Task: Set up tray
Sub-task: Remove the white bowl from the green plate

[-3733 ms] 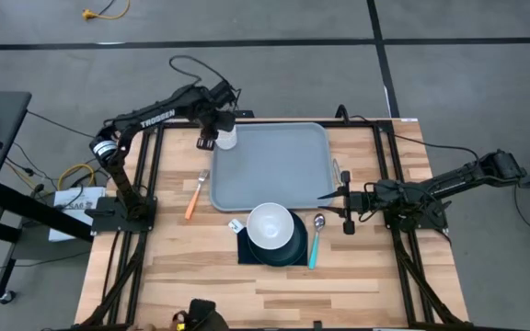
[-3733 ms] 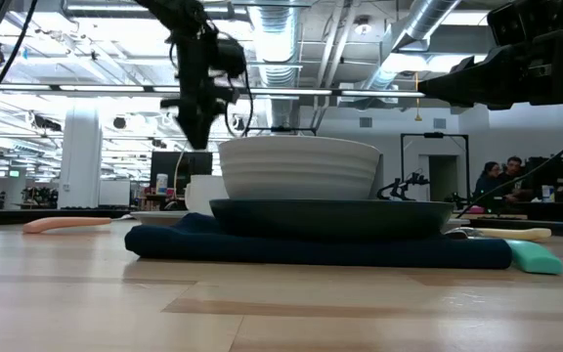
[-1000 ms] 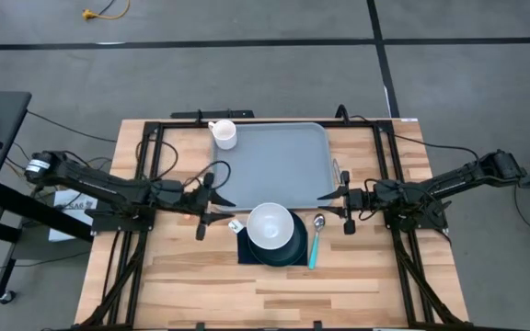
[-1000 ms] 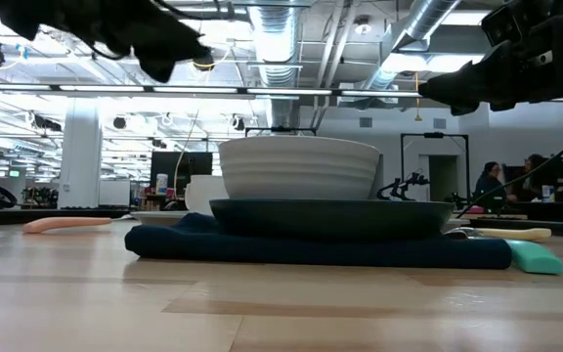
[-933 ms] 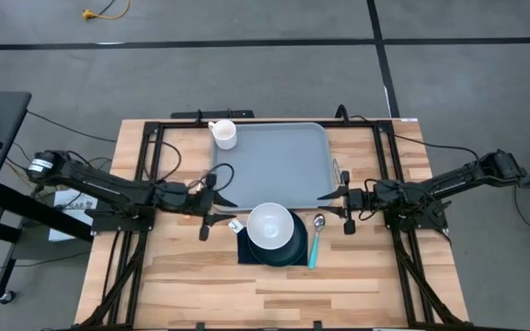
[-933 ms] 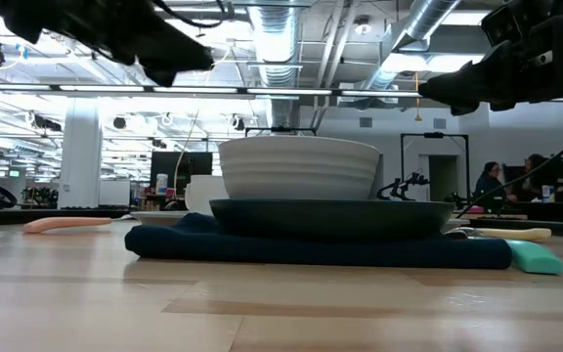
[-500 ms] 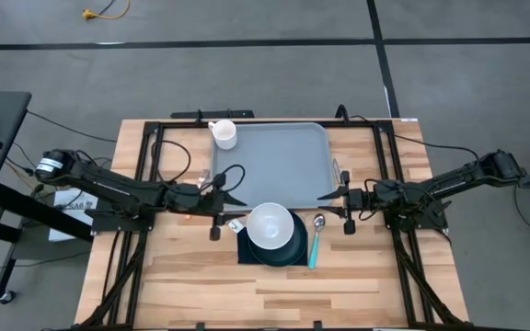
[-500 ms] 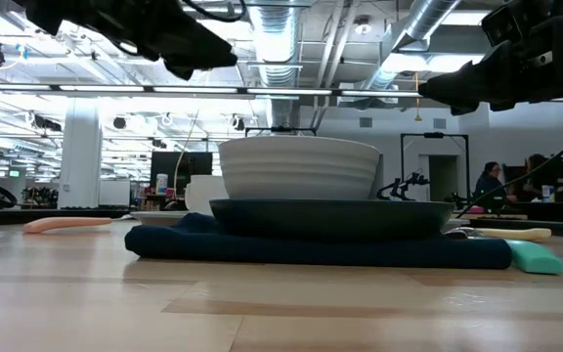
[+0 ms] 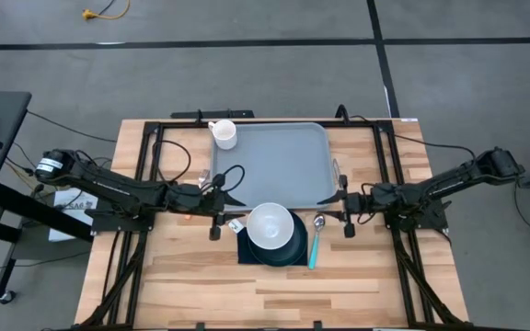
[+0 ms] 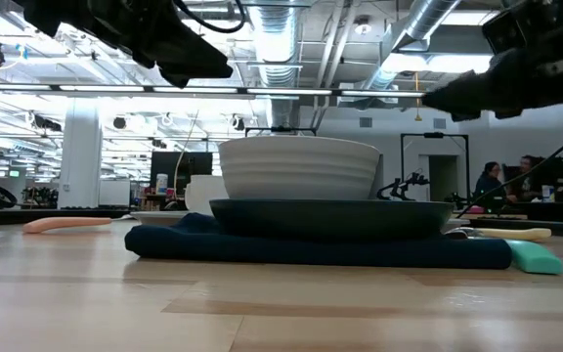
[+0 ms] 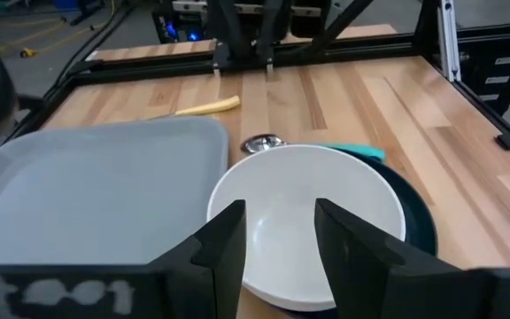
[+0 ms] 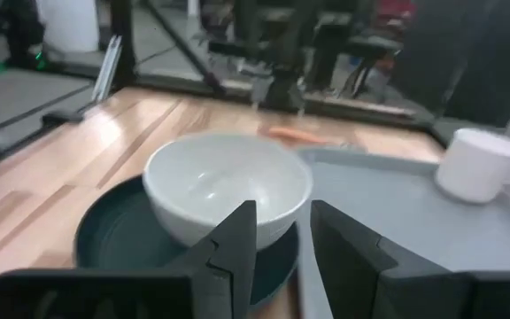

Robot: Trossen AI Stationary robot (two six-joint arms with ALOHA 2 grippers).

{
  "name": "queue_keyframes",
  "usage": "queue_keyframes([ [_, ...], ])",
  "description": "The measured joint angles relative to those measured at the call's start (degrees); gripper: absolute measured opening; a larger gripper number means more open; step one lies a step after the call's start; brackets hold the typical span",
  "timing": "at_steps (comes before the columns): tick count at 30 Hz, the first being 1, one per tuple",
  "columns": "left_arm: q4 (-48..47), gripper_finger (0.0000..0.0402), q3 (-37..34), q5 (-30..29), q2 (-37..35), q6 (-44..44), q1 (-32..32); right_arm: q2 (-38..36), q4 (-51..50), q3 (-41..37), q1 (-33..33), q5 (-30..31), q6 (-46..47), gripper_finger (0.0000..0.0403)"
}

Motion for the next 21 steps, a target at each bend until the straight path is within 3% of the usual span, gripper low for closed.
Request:
queue_keyframes([
  [6, -0.5, 0.0125, 0.0, 0.0, 0.0, -0.7, 0.0, 7.8, 2.7, 0.0, 3.6, 0.0, 1.4, 0.0102],
  [16, -1.3, 0.0125, 0.0, 0.0, 0.0, -3.6, 0.0, 19.8, 19.1, 0.3, 6.4, -0.1, -1.6, 0.0102],
  [21, -1.7, 0.0125, 0.0, 0.0, 0.0, -3.7, 0.0, 24.5, 18.8, 2.9, 5.3, 0.0, 4.3, 0.0102],
])
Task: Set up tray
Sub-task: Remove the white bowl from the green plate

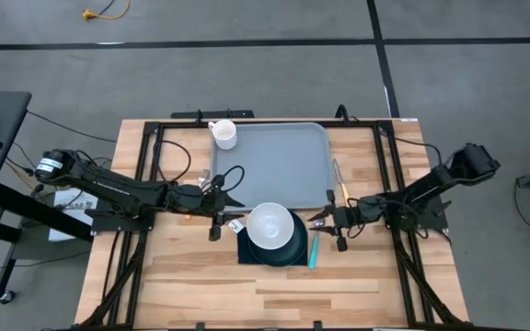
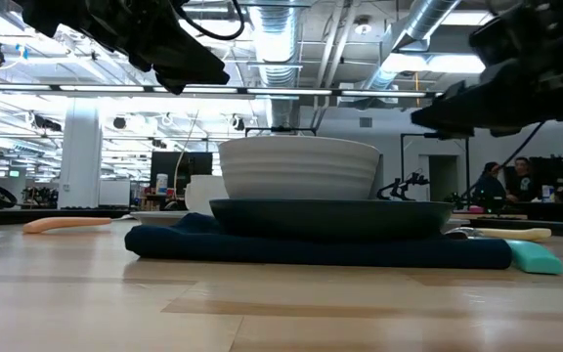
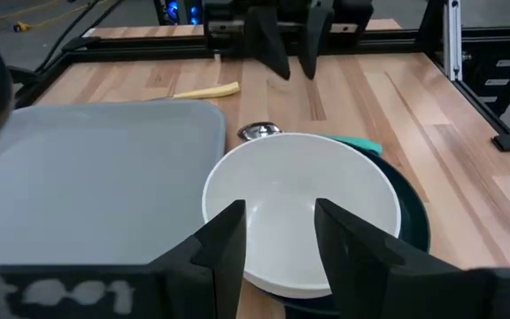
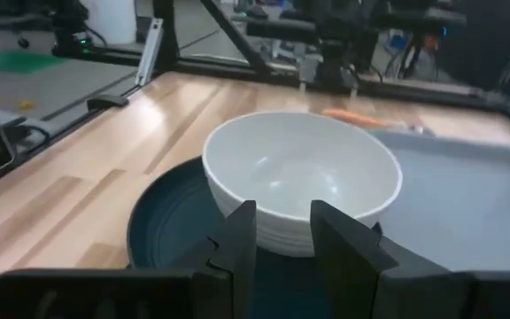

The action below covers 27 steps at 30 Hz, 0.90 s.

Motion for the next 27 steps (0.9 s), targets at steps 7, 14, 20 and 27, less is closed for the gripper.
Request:
queue_keyframes([
  [7, -0.3, 0.0125, 0.0, 0.0, 0.0, 0.0, 0.0, 3.4, -4.9, 5.0, -2.7, 0.1, 2.9, 0.0102],
  [14, -2.5, 0.0125, 0.0, 0.0, 0.0, 0.1, 0.0, 2.0, -20.3, 8.9, -4.1, 5.6, 13.8, 0.0102],
  [20, -6.2, 0.0125, 0.0, 0.8, 0.0, 0.0, 0.0, 2.2, -28.1, 11.3, -4.2, 8.4, 21.5, 0.0102],
  [27, -9.4, 0.0125, 0.0, 0.8, 0.0, 0.0, 0.0, 2.2, -29.7, 11.6, -3.6, 7.6, 26.8, 0.0102],
])
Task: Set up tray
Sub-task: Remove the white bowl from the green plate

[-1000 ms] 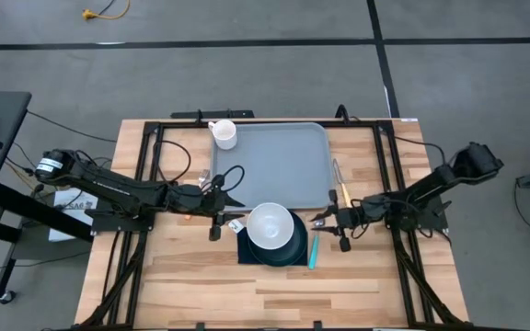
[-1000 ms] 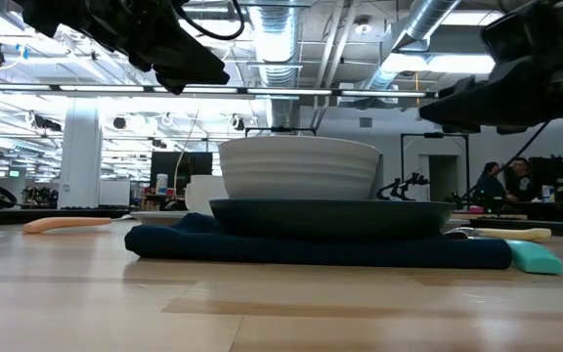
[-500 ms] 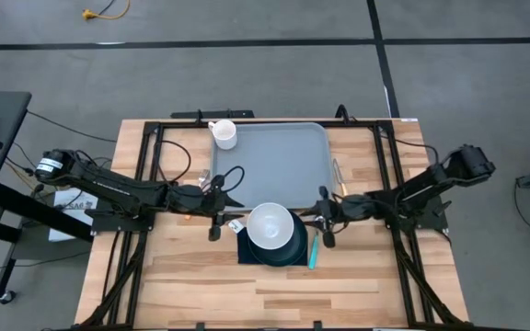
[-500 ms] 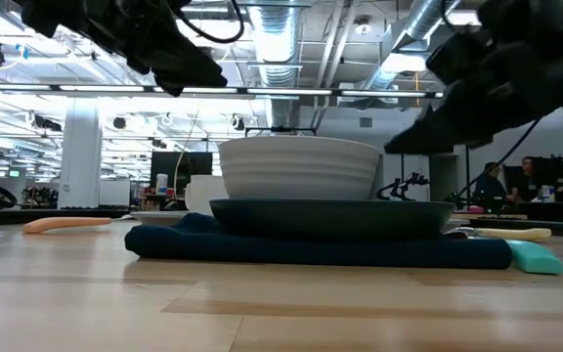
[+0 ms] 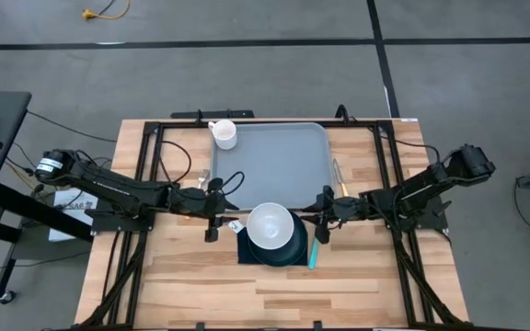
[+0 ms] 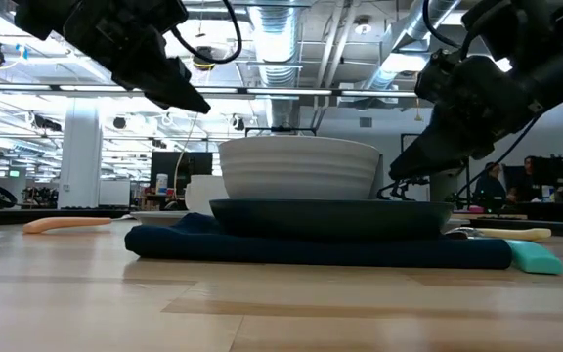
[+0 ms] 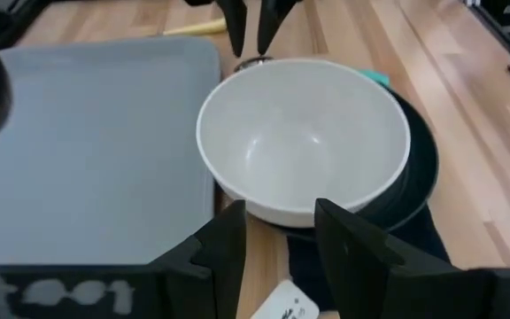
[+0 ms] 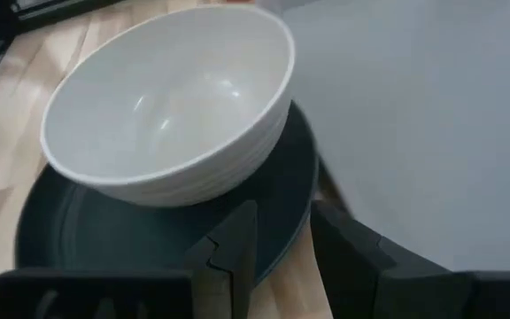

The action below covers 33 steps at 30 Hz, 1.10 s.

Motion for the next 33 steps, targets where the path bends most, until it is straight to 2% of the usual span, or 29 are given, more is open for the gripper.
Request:
queue_keyframes([
  [14, -0.3, 0.0125, 0.0, 0.0, 0.0, -1.0, 0.0, 0.0, -2.3, 0.0, 3.4, -0.1, 3.6, 0.0102],
  [19, -0.3, 0.0125, 0.0, -0.1, 0.0, -1.0, 0.0, 0.0, -2.3, 0.0, 3.3, 0.5, 7.3, 0.0102],
  [26, 1.1, 0.0125, 0.0, 0.0, 0.0, -0.6, 0.0, 0.0, -2.3, 0.0, 3.7, 0.5, 7.4, 0.0102],
  [29, 1.1, 0.0125, 0.0, 2.5, 0.0, 3.8, 0.0, 0.0, -2.3, 0.0, 3.7, 0.5, 6.8, 0.0102],
  [33, 1.1, 0.0125, 0.0, 5.0, 0.0, 15.1, 0.0, 0.0, -2.3, 0.0, 3.7, 0.5, 5.9, 0.0102],
])
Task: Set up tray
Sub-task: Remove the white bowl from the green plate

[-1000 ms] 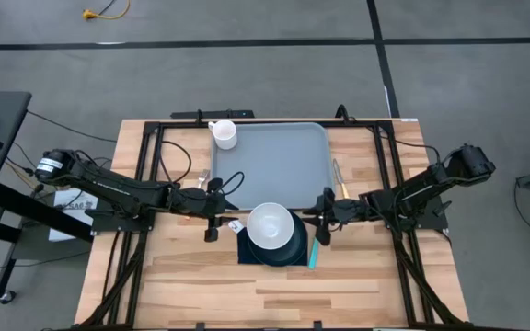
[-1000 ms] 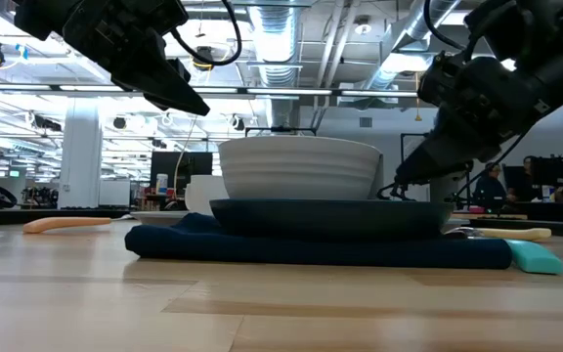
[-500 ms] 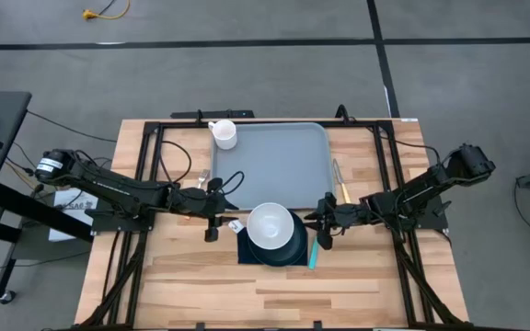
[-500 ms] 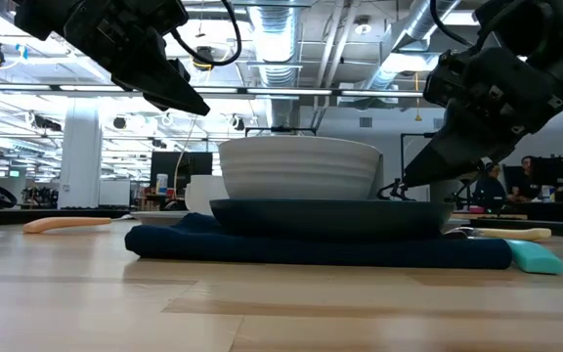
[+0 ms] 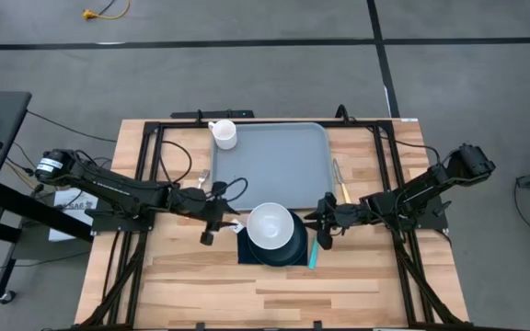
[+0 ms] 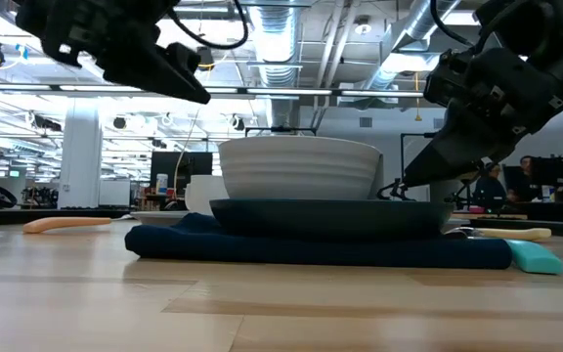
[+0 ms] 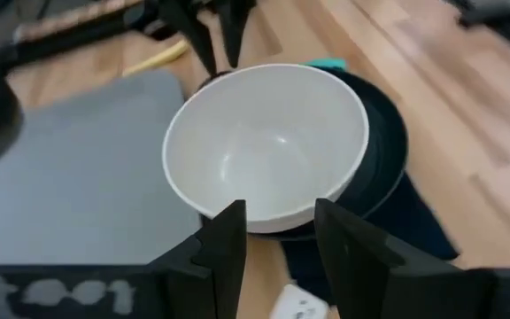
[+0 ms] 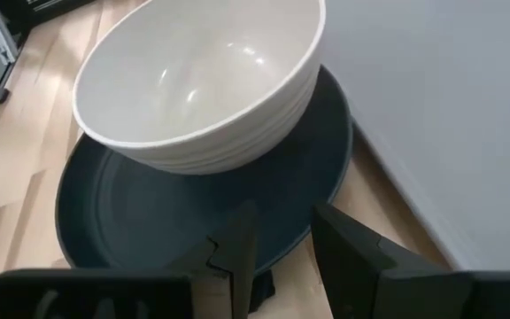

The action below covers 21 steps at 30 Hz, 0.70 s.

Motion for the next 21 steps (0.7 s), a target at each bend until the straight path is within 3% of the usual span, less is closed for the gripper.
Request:
queue_keyframes([
  [5, 0.9, 0.0125, 0.0, 0.0, 0.0, 7.4, 0.0, 0.0, -0.4, 0.0, 0.0, -0.1, -0.1, 0.0102],
  [11, -2.1, 0.0125, 3.2, -2.6, 0.0, 7.4, -0.1, 0.0, -1.3, 0.0, 0.0, -0.2, -1.5, 0.0102],
  [21, -10.7, 0.0125, 8.3, -0.6, 0.7, 7.6, -0.9, 0.0, -1.5, 0.0, 0.0, -0.4, -1.5, 0.0102],
])
